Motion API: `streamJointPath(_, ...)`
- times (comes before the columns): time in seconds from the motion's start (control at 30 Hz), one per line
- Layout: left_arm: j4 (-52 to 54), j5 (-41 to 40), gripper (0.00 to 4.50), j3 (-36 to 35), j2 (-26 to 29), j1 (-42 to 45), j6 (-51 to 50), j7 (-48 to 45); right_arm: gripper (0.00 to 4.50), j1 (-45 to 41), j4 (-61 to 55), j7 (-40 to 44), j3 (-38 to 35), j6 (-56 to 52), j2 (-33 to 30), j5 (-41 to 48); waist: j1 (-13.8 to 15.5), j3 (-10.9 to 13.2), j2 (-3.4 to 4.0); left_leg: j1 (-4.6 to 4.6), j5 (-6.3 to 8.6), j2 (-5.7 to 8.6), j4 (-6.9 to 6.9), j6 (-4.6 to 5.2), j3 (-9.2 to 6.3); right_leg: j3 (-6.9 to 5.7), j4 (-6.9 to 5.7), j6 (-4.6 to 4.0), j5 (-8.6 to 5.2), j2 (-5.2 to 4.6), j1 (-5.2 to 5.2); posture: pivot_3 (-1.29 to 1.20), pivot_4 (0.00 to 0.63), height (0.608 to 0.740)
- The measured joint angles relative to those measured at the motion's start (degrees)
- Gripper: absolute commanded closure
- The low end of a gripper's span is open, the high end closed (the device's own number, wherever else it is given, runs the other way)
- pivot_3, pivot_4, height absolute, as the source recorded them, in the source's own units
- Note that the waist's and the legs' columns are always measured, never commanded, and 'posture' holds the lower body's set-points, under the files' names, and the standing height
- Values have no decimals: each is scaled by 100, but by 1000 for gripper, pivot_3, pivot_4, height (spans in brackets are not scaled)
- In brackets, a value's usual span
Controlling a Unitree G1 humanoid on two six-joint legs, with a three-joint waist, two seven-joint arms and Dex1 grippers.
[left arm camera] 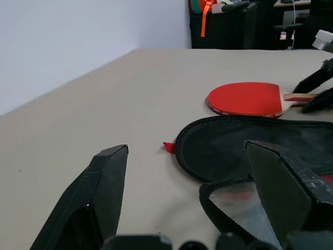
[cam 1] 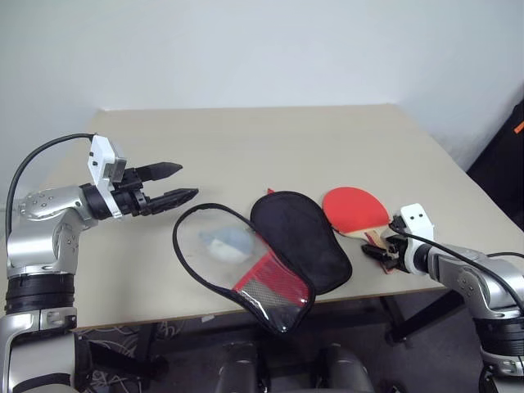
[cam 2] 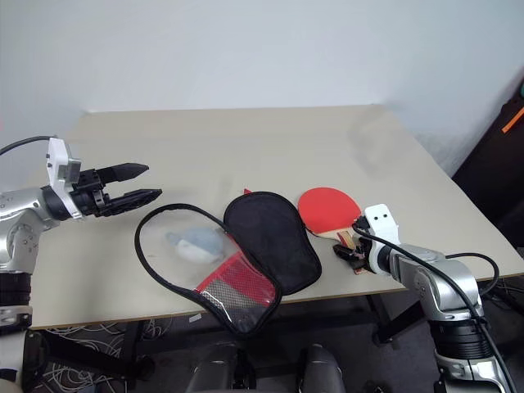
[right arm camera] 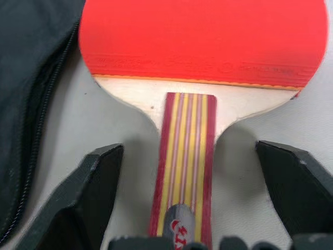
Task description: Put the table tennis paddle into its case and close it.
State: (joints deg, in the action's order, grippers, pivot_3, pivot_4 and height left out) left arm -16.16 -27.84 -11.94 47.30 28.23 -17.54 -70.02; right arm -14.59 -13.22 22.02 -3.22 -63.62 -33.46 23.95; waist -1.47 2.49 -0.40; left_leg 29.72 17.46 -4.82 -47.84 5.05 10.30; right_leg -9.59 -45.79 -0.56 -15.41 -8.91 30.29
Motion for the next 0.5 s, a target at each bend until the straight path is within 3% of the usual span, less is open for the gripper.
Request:
streamJointPath(0.17,-31,25,728,30,-49,104,55,-16,2894,6,-35,-74,-45,-39,139,-27,-1,-2,-3,-1,0,0,-2,0,-1,0,0,0,0,2,-3,0,0,654)
streamJointPath(0.23,-32,34,728,34,-53,125,71,-32,3376,4,-31,-130,-71,-40,197,-46,0,-2,-3,0,0,0,-7,0,1,1,0,1,1,1,-5,0,0,654)
streamJointPath(0.5,-293,140,728,138,-126,201,143,-68,3376,-300,-6,-587,-310,151,822,-165,-6,0,0,5,0,-1,-11,1,12,11,-5,6,7,2,7,0,0,654)
